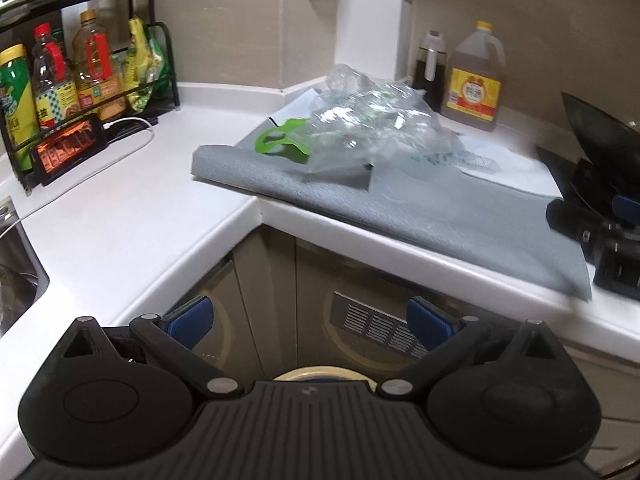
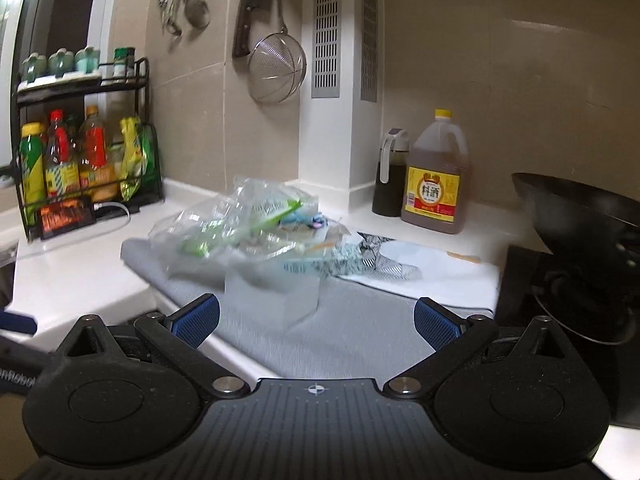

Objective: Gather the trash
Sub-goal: 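Move both tools over the trash pile on the gray mat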

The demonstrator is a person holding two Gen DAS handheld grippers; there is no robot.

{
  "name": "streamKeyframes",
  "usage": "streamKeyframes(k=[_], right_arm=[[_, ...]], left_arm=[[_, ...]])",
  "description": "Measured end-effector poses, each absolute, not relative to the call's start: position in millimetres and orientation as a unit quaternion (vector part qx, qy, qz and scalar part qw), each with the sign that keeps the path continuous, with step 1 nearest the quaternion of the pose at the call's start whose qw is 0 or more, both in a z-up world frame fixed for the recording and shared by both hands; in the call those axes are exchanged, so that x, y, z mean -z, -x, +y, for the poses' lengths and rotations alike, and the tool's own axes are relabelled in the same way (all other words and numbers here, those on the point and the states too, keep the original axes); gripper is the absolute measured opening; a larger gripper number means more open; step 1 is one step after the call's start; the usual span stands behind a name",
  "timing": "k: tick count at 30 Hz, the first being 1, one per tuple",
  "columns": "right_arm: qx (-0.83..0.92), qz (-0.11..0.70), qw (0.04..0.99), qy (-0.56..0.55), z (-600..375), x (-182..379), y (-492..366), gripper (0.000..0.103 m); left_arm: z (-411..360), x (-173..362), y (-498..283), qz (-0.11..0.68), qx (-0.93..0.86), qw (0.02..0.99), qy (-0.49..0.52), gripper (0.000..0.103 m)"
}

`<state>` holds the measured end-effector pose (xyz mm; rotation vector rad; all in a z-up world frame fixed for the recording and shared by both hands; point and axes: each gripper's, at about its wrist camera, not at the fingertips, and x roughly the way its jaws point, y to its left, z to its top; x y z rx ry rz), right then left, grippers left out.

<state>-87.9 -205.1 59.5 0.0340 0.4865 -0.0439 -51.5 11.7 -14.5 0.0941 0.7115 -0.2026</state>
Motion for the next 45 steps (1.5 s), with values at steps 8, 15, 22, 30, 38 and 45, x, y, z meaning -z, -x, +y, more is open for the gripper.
streamKeyframes(k=[8, 15, 22, 30, 38, 45], right_arm=[[0.002, 0.243, 0.97, -0.004, -189, -69, 117, 0.103], [-0.018, 0.241, 0.97, 0.006, -178, -70, 128, 0.103], [-0.022, 0.247, 0.969, 0.007, -173, -68, 131, 0.103], [-0.022, 0.246, 0.969, -0.006, -173, -67, 128, 0.103], [-0.031, 0.255, 0.966, -0.011, -171, -62, 126, 0.103], [-0.026, 0.246, 0.969, -0.004, -172, -64, 130, 0.103]], left_arm=[[11, 15, 65, 0.364, 0.114, 0.924, -0.032, 0.103], [14, 15, 72, 0.361, 0.11, 0.926, -0.031, 0.103], [14, 15, 74, 0.356, 0.11, 0.927, -0.038, 0.103], [14, 17, 75, 0.351, 0.1, 0.93, -0.047, 0.103], [17, 20, 74, 0.354, 0.095, 0.929, -0.047, 0.103], [15, 20, 76, 0.352, 0.097, 0.93, -0.049, 0.103]])
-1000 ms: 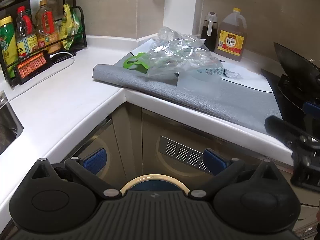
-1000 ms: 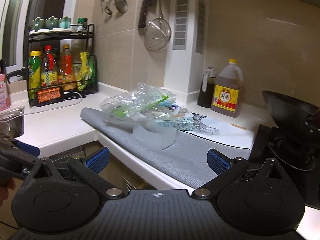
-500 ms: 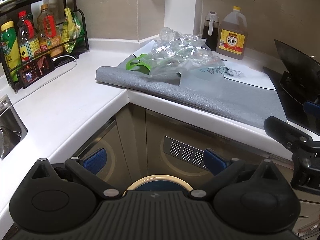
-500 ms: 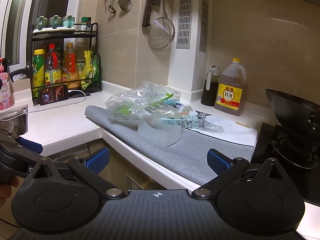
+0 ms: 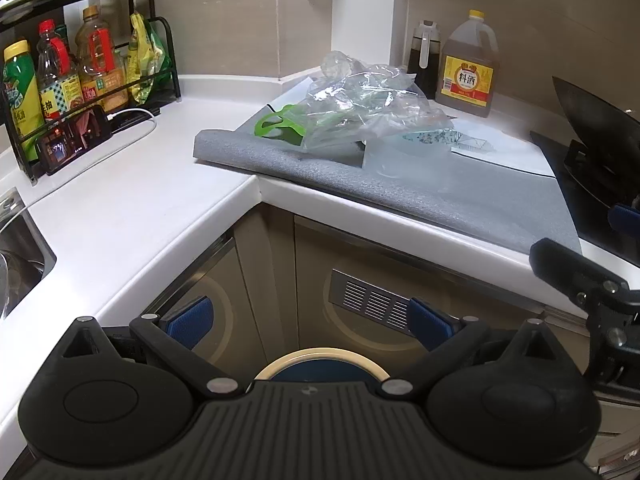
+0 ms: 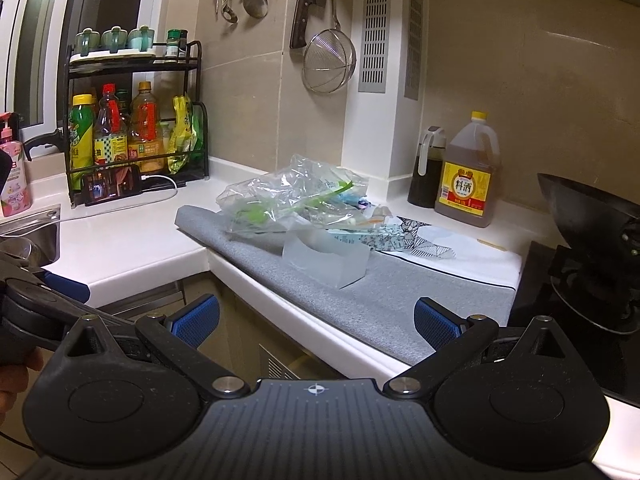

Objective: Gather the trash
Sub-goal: 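Move both tools over the trash pile on the gray mat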

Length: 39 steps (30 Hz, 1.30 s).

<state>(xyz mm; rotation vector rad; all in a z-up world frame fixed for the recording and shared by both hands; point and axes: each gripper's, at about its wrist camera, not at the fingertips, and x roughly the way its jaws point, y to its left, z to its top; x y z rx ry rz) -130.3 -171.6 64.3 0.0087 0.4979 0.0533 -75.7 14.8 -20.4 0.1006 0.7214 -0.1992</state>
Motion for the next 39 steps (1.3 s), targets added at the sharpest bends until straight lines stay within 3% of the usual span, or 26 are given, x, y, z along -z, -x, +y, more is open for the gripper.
streamKeyframes(k=[39], right_arm=[[-0.032, 0.238, 0.971, -0.018, -181, -68, 127, 0.103]], left_arm=[[12, 15, 80, 0.338, 0.093, 0.934, -0.071, 0.103]])
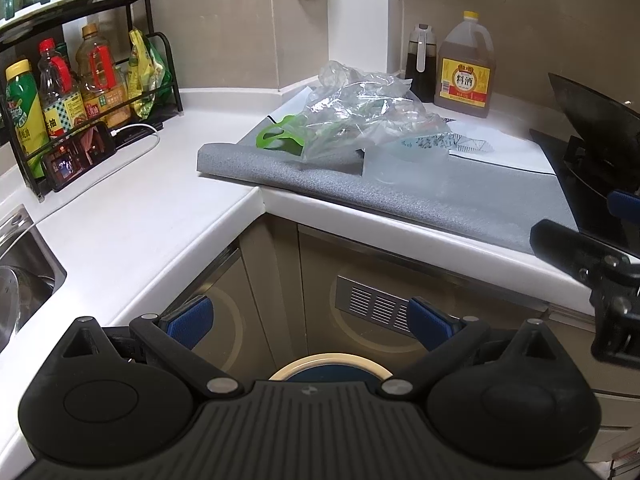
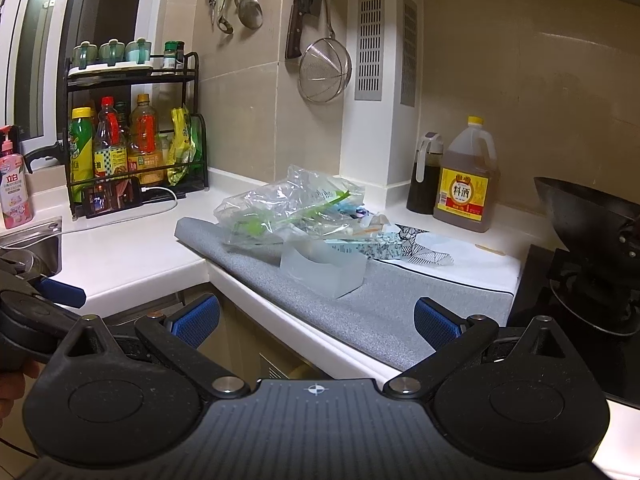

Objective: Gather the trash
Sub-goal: 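Move both tools over the trash pile on the gray mat, then grasp the translucent white plastic box with the right tool while the left tool grasps the clear zip bag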

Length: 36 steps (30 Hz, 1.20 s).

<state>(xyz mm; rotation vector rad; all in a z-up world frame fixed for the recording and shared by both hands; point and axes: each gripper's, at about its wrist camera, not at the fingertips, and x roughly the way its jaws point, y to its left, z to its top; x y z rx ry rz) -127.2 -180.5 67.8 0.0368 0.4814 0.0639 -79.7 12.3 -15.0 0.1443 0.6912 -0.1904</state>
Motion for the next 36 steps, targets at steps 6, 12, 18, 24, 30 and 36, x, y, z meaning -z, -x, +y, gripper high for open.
streamKeyframes(k=[6, 12, 18, 24, 30, 36], right_arm=[[-0.028, 0.248, 0.968, -0.034, -187, -64, 114, 0.103], [-0.031, 0.266, 0.962, -0.061, -195, -57, 96, 0.103], [-0.04, 0.278, 0.958, -0.067, -201, -49, 60, 0.103], [-0.049, 0.291, 0.955, -0.022, -200, -32, 0, 0.103], [-0.076, 0.321, 0.944, 0.001, -198, -10, -60, 0.103], [-0.077, 0.362, 0.929, -0.002, -201, 16, -105, 0.103]], left_arm=[[17, 16, 70, 0.339, 0.082, 0.934, -0.069, 0.103], [24, 17, 58, 0.349, 0.07, 0.932, -0.063, 0.103], [31, 18, 47, 0.356, 0.057, 0.931, -0.06, 0.103], [42, 19, 39, 0.362, 0.04, 0.93, -0.051, 0.103], [54, 24, 35, 0.372, 0.024, 0.927, -0.043, 0.103], [61, 29, 32, 0.381, 0.017, 0.923, -0.042, 0.103]])
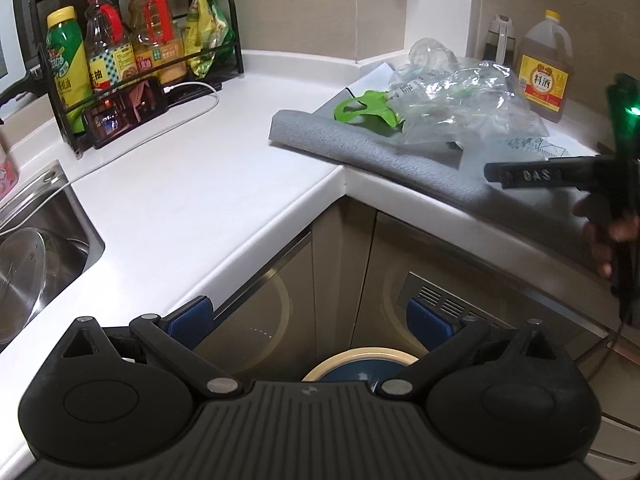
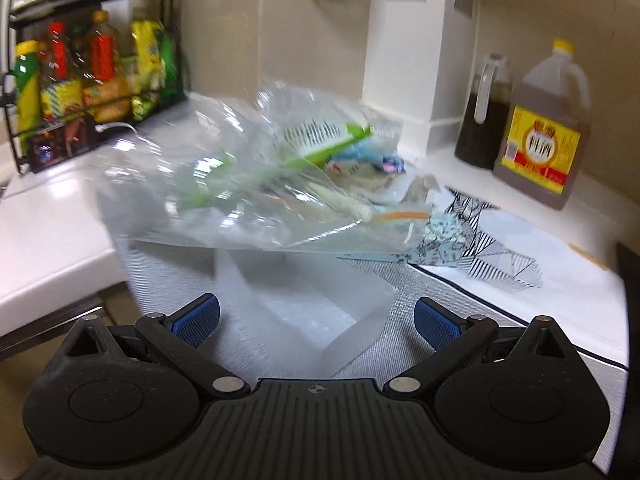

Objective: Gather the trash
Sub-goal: 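Grasp the translucent white plastic box with the right tool while the left tool grasps the clear zip bag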

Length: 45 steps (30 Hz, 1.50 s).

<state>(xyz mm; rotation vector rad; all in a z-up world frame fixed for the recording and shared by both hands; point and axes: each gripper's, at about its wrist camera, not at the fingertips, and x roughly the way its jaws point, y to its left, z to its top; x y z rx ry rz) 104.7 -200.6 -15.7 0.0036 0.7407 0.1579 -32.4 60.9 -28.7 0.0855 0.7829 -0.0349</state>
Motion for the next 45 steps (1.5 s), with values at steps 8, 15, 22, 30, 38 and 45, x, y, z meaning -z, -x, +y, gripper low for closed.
streamKeyframes(k=[8, 15, 22, 30, 38, 45], right_arm=[[-0.116, 0.381, 0.917, -0.02, -203, 35, -135, 0.103], [-0.108, 0.337, 0.935, 0.015, -194, 32, -114, 0.088], [-0.042, 0.339, 0.94, 0.007, -216, 25, -84, 0.086], [0.082, 0.356, 0.93, -0.034, -273, 28, -54, 0.086], [0.069, 0.352, 0.933, -0.023, -282, 37, -54, 0.102], [0.037, 0.363, 0.931, -0.01, -285, 38, -61, 0.103]], left_arm=[[64, 33, 27, 0.39, 0.007, 0.92, -0.04, 0.103], [60, 36, 24, 0.395, 0.008, 0.917, -0.046, 0.103], [53, 31, 20, 0.384, 0.016, 0.922, -0.054, 0.103], [30, 19, 10, 0.359, 0.045, 0.929, -0.074, 0.103], [-2, 13, -2, 0.319, 0.103, 0.937, -0.098, 0.103], [-24, 20, -18, 0.322, 0.153, 0.923, -0.145, 0.103]])
